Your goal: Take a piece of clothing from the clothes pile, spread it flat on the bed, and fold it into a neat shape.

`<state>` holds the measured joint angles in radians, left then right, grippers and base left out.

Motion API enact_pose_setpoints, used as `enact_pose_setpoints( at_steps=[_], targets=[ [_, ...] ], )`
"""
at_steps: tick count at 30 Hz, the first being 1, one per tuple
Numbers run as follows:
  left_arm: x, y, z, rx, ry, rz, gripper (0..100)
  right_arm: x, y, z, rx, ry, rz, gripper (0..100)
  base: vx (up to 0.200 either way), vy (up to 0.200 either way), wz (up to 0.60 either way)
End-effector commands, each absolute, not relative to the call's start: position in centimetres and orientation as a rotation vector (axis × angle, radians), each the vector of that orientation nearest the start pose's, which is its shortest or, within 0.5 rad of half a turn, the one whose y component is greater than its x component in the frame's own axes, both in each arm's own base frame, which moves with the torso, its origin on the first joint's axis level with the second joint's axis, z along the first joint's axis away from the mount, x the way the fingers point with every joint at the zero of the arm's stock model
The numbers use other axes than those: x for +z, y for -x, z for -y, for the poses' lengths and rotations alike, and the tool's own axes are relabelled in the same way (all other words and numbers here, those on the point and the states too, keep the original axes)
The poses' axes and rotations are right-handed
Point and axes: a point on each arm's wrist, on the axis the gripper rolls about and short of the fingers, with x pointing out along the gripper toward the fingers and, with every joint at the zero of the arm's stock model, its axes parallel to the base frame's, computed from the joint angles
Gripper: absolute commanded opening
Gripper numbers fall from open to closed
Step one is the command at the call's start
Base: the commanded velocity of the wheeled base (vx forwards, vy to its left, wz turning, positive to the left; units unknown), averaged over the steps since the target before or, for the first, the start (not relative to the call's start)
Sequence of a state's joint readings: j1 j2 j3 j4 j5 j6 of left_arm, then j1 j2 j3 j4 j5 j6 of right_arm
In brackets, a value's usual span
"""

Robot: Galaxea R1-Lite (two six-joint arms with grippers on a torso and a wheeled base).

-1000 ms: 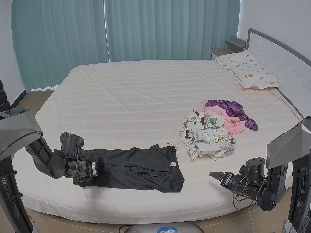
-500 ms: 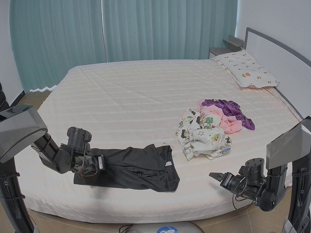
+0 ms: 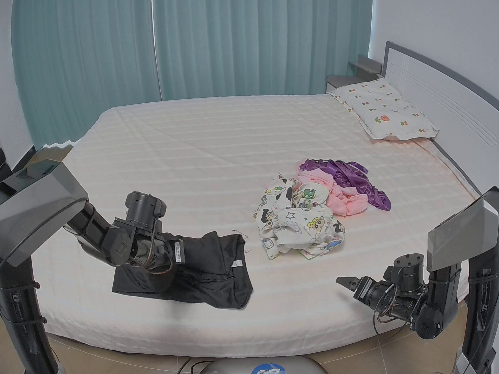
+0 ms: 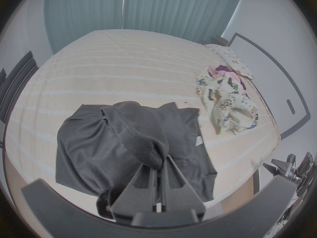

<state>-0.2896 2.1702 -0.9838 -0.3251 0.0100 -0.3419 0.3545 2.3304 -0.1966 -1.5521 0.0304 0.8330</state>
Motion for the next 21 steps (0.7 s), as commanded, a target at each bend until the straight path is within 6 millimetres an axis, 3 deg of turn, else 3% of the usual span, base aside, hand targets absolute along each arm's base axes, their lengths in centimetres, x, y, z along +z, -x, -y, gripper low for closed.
enact_pose_setpoints(
  at_steps=[1,7,12,19,20,21],
  targets=[
    [2.5,-36.6,12.3,-0.113,0.180,-0.890,0,-2.8,-24.6,-9.2,0.108,-0.704,-0.700,100,0.000,-0.200,0.00],
    [0.7,-37.2,14.0,-0.121,0.163,-0.925,0,-2.9,-24.6,-9.2,0.107,-0.703,-0.702,100,0.000,-0.033,0.00],
    [0.5,-36.9,15.2,-0.116,0.212,-0.936,0,-2.9,-24.7,-9.2,0.107,-0.703,-0.701,100,0.000,0.000,0.00],
    [0.2,-37.3,15.1,-0.108,0.221,-0.938,0,-3.1,-24.6,-9.2,0.105,-0.702,-0.706,100,0.000,0.000,0.00],
    [0.3,-37.2,15.2,-0.107,0.225,-0.938,100,-3.1,-24.6,-9.2,0.104,-0.701,-0.708,100,0.000,0.000,0.00],
    [0.3,-37.1,15.2,-0.106,0.233,-0.939,100,-3.1,-24.6,-9.2,0.104,-0.701,-0.708,100,0.000,0.000,0.00]
  ],
)
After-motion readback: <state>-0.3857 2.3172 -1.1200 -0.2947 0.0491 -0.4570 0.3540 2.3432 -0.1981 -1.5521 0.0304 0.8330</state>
